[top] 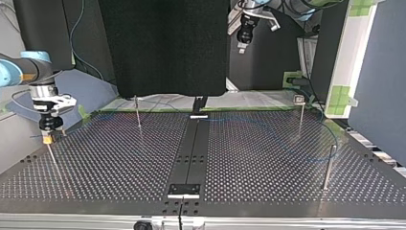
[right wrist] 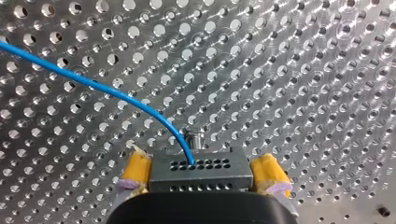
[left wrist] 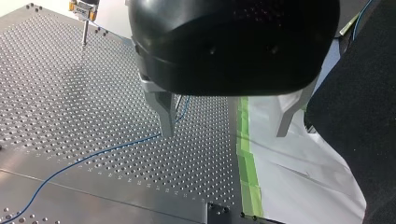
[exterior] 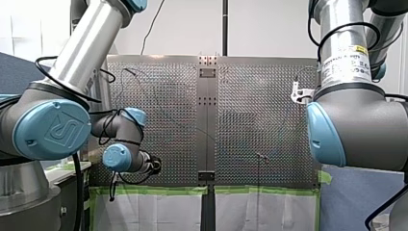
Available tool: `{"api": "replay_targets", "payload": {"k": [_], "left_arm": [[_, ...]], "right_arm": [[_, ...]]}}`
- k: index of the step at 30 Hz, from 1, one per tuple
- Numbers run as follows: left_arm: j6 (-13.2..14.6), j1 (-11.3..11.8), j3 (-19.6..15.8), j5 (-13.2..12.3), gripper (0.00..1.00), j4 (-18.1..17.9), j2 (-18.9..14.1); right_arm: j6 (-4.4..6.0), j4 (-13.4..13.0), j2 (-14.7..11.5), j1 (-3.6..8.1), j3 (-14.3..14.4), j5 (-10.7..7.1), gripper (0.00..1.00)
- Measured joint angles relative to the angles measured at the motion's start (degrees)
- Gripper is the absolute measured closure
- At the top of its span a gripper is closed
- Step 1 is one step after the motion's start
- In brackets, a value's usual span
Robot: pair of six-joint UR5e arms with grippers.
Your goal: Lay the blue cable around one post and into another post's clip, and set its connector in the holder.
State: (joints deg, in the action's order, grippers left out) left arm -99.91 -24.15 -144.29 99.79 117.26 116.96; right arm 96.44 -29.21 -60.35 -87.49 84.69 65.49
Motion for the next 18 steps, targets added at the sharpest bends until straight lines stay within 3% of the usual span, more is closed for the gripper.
{"api": "replay_targets", "payload": {"k": [8, 18], "left_arm": [[0.1, 0.0, 0.0, 0.0, 0.00, 0.1, 0.0], [0.2, 0.0, 0.0, 0.0, 0.00, 0.1, 0.0]], "right_arm": [[-0.01, 0.3, 0.0, -0.01, 0.0, -0.02, 0.00], [-0.08, 0.6, 0.0, 0.00, 0.0, 2.49, 0.00]]}}
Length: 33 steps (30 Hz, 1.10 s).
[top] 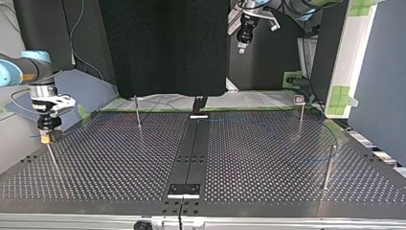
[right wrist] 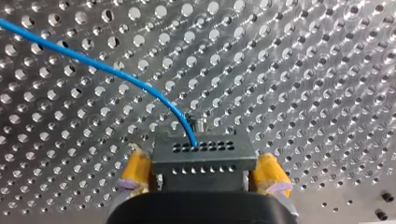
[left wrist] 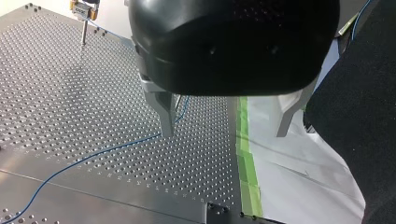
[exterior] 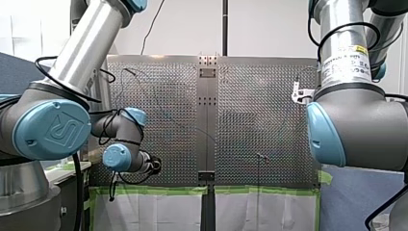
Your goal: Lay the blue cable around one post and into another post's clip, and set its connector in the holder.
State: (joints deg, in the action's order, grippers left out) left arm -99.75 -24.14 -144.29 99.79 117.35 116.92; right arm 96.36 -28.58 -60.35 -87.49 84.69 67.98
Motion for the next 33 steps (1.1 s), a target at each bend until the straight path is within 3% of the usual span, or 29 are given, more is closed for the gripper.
{"api": "replay_targets", "payload": {"k": [23, 33], "left_arm": [[0.0, 0.0, 0.0, 0.0, 0.00, 0.0, 0.0], [0.0, 0.0, 0.0, 0.0, 0.00, 0.0, 0.0]], "right_arm": [[-0.02, 0.0, 0.0, 0.00, 0.0, 2.91, 0.00], [-0.10, 0.4, -0.1, 0.01, 0.0, 5.54, 0.00]]}}
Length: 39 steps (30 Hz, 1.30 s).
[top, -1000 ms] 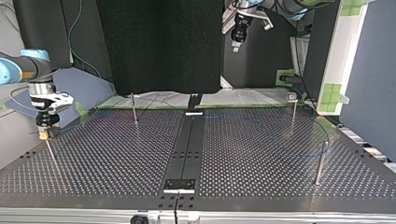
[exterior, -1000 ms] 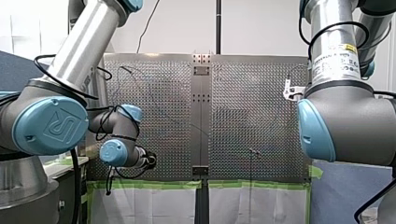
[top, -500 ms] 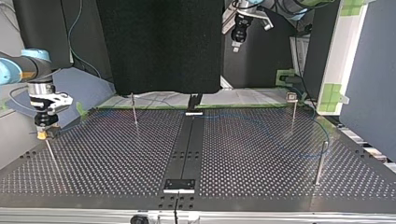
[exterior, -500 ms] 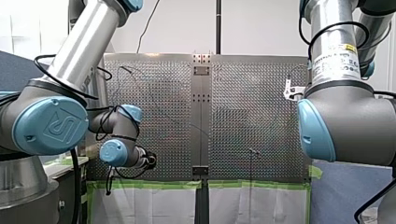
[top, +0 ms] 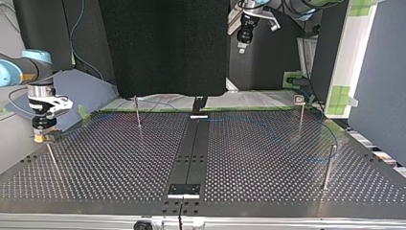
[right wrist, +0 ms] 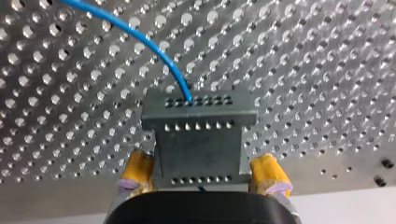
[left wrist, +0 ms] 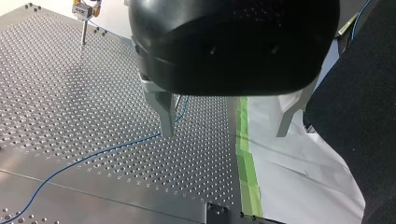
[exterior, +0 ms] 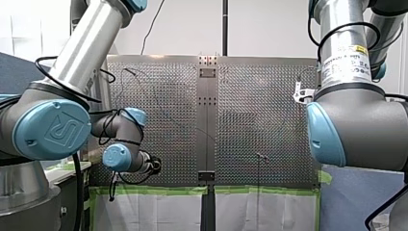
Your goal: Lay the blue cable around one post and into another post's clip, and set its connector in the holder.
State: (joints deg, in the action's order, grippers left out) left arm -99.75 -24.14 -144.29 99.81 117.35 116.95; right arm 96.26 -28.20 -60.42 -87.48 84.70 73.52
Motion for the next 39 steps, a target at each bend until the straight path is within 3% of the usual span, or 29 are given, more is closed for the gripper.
{"api": "replay_targets", "payload": {"k": [9, 20, 39], "left_arm": [[0.0, 0.0, 0.0, 0.0, 0.00, 0.0, 0.0], [0.0, 0.0, 0.0, 0.0, 0.00, 0.0, 0.0], [0.0, 0.1, 0.0, 0.0, 0.00, 0.0, 0.0]], "right_arm": [[0.12, 0.2, 0.0, -0.01, 0.0, 2.52, 0.00], [0.17, 0.3, -0.2, -0.02, 0.0, 4.09, 0.00], [0.87, 1.3, -0.4, -0.02, 0.1, 12.25, 0.00]]}}
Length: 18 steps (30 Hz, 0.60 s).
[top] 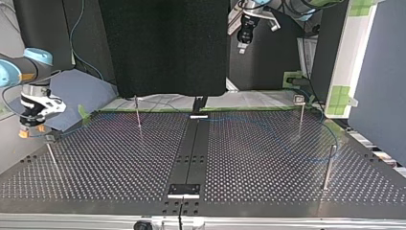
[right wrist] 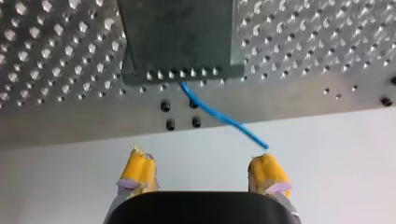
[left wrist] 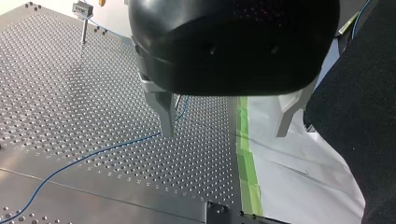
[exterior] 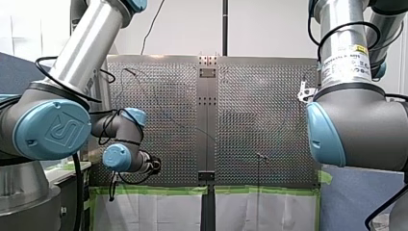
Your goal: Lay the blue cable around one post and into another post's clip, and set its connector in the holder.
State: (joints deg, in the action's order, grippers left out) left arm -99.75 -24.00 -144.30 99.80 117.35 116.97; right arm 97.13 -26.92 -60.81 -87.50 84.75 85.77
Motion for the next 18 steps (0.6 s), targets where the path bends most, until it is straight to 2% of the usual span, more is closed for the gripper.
{"api": "replay_targets", "payload": {"k": [6, 12, 18], "left_arm": [[0.0, 0.0, 0.0, 0.0, 0.00, 0.0, 0.0], [0.0, 0.0, 0.0, 0.0, 0.00, 0.0, 0.0], [0.0, 0.0, 0.0, 0.0, 0.00, 0.0, 0.0]], "right_arm": [[0.02, 0.9, -0.6, 0.15, 0.9, 2.63, 0.00], [0.82, -0.9, -3.1, 0.29, 3.7, 5.19, 0.00], [1.28, -3.7, -6.0, -0.22, 6.6, 4.97, 0.00]]}}
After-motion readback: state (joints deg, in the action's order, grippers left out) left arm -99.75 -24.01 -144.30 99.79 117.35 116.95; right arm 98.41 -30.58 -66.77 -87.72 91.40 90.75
